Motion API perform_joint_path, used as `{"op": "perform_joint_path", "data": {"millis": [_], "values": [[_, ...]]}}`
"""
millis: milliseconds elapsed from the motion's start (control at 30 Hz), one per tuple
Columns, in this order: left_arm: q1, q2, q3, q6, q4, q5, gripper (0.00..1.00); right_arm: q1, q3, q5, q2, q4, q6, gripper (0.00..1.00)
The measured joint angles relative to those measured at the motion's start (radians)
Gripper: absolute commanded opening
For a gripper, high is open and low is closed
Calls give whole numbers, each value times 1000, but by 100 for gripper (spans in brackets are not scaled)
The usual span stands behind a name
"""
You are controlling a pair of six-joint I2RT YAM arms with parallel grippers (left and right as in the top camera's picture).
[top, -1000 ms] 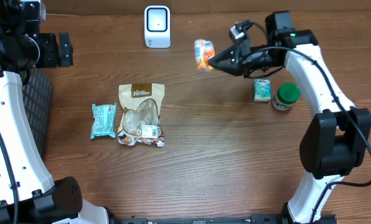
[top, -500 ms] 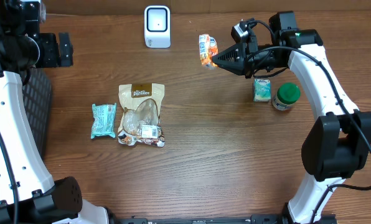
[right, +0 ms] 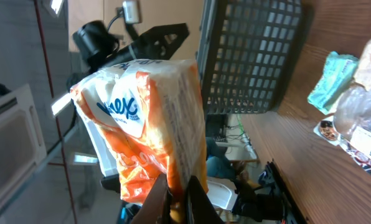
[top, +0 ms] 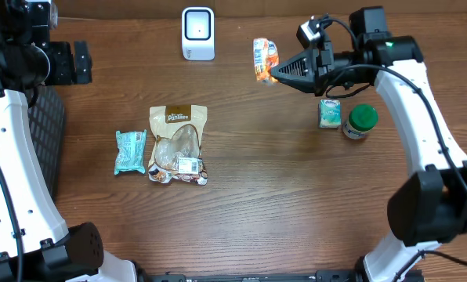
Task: Scan the item barcode
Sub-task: 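Lift the orange tissue pack and carry it toward the scanner, then hold the orange pack's barcode in front of the scanner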
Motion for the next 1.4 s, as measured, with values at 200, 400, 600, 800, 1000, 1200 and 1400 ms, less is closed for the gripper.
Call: {"op": "perform_joint_path", "data": {"millis": [200,400,600,800,1000,1200,1400], "values": [[0,0,0,0,0,0,100,3,0,25,-21,-1,0,4],[0,0,0,0,0,0,100,60,0,324,-21,-53,12,4],[0,0,0,0,0,0,99,140,0,680,-21,-67,63,4],[0,0,0,0,0,0,99,164,24,911,-21,-112,126,4],[0,0,0,0,0,0,99,188,277,1154,2,-195,153,4],[0,0,0,0,0,0,100,269,569,1376,82,-134,129,4],[0,0,0,0,0,0,99,402,601,1714,192,157,-8,4]]}}
